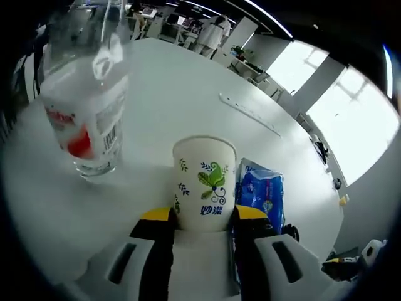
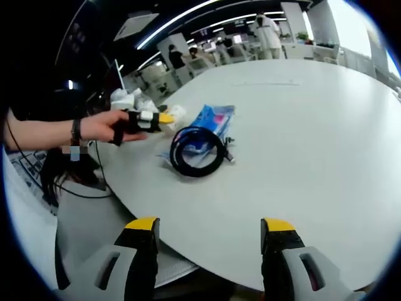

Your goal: Arrange the tabletop items into an orderly group along one side of the table until the central work area is clear of visible clutter.

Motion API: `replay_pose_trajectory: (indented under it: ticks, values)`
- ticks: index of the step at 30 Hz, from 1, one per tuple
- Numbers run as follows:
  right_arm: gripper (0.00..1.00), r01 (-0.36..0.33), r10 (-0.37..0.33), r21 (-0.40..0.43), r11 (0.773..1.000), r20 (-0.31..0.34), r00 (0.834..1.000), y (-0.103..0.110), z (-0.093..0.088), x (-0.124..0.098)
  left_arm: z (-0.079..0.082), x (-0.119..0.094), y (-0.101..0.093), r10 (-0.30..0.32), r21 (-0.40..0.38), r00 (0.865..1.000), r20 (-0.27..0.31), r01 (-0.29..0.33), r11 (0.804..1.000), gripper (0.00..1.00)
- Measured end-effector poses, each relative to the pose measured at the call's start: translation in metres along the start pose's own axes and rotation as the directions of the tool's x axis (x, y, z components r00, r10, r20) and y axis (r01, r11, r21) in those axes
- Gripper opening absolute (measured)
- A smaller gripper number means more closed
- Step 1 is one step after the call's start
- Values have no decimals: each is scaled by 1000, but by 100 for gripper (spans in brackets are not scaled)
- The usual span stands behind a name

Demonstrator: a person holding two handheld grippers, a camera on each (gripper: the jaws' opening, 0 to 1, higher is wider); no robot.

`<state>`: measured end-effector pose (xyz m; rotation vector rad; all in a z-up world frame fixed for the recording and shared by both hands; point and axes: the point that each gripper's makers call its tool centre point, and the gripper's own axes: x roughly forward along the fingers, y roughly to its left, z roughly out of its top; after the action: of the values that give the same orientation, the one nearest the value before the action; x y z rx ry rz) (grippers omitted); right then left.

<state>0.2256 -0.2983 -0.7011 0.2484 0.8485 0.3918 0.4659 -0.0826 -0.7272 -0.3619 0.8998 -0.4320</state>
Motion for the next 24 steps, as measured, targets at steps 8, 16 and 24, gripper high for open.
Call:
replay_pose_trajectory:
  ticks: [8, 16, 24]
  values:
    - [66, -18, 18, -12, 1000, 9, 1000, 1, 5, 4, -7, -20, 7, 4, 8, 1000, 16, -4, 1000, 35]
    - [65, -41, 41, -30, 999, 2, 999, 2, 7, 8, -19, -34, 11, -4, 35, 1000, 14, 3, 999, 35]
    - [64, -72, 72, -63, 995, -2, 997, 4, 17, 11, -38, -51, 7, -15, 126, 1000, -9, 16, 992, 35]
